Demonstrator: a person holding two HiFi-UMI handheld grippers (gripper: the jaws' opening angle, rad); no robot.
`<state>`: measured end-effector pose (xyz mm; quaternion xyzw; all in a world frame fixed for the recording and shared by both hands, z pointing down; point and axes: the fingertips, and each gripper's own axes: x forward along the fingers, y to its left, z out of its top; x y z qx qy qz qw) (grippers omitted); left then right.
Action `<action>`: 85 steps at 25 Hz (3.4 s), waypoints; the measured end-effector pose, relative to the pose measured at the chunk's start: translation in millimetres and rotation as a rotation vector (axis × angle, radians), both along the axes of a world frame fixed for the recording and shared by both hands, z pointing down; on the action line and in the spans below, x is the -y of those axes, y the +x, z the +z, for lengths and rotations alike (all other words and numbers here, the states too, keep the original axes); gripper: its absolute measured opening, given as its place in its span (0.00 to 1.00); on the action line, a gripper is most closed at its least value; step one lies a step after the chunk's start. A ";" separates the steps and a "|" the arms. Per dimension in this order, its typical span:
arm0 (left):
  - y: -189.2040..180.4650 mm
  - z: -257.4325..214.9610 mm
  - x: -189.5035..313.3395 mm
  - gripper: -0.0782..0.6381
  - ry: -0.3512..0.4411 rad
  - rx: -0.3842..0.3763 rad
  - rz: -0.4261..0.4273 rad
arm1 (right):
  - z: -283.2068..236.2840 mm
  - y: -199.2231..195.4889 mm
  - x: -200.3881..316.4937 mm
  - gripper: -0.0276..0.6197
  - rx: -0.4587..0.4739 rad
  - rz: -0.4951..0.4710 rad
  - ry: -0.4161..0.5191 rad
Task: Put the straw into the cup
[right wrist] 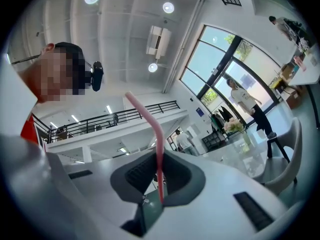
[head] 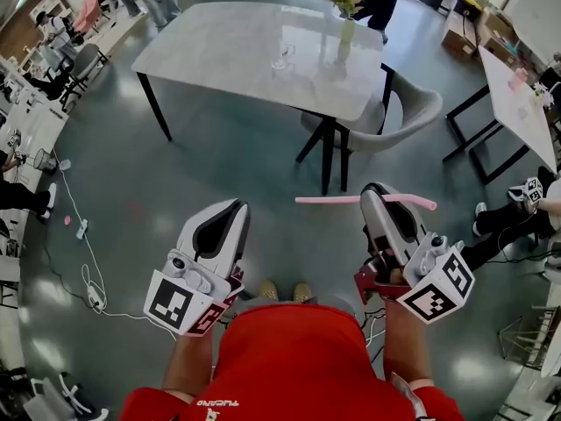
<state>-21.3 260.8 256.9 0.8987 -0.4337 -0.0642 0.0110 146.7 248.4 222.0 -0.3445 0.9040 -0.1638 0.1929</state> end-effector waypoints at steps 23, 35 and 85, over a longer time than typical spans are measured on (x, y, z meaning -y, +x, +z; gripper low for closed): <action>-19.3 5.5 117.5 0.12 0.039 0.021 -0.013 | 13.2 -27.4 123.1 0.08 -0.071 0.004 0.016; -72.9 9.1 251.0 0.12 0.030 0.034 0.079 | 16.9 -86.2 249.6 0.08 -0.103 0.087 -0.017; -74.1 83.9 542.5 0.12 -0.085 0.067 -0.076 | 136.1 -117.7 594.7 0.08 -0.422 0.085 -0.044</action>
